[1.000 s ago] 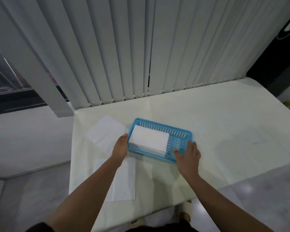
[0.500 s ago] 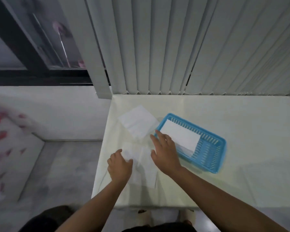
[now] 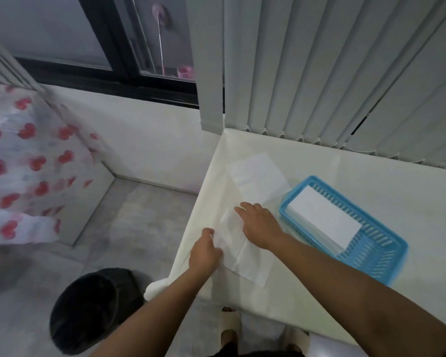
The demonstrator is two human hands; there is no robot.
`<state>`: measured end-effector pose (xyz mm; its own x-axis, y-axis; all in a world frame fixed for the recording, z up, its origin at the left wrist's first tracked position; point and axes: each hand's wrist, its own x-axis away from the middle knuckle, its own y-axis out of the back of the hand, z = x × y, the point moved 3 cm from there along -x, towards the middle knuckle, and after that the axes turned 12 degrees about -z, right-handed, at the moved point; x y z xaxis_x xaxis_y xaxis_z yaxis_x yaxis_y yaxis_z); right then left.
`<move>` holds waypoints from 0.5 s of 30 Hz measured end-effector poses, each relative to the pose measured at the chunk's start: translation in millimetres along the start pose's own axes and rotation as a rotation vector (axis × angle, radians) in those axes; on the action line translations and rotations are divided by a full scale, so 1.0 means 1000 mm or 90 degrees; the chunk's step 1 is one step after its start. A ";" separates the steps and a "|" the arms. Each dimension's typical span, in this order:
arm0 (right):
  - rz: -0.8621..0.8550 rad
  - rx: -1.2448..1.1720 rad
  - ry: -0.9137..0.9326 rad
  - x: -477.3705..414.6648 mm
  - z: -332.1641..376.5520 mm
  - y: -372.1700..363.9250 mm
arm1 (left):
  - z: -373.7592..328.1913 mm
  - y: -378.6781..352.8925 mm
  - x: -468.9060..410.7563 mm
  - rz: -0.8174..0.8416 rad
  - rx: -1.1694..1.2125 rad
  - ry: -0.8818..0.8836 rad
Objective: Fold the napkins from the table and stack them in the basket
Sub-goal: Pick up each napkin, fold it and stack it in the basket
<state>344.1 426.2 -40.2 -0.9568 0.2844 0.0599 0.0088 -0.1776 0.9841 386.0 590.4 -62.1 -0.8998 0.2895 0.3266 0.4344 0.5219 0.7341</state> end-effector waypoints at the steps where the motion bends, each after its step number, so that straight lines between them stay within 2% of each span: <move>1: 0.002 0.000 0.005 -0.003 0.001 0.000 | -0.001 0.001 -0.003 0.007 -0.020 -0.027; 4: -0.012 0.009 0.020 -0.010 0.003 0.003 | -0.009 0.009 -0.014 -0.033 -0.114 -0.137; 7: -0.048 0.018 0.029 -0.016 -0.002 0.010 | -0.021 0.018 -0.024 -0.117 -0.218 -0.245; 10: -0.099 0.033 0.046 -0.018 -0.006 0.022 | -0.028 0.028 -0.035 -0.163 -0.238 -0.290; 13: -0.124 0.018 0.033 -0.012 -0.009 0.031 | -0.030 0.036 -0.038 -0.133 -0.179 -0.313; 15: -0.125 0.005 0.028 -0.002 -0.011 0.036 | -0.025 0.037 -0.034 -0.074 -0.116 -0.340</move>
<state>343.5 409.2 -6.5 -0.9523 0.2711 -0.1400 -0.1765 -0.1153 0.9775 431.4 579.6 -30.7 -0.7744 0.6283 -0.0740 0.2769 0.4417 0.8534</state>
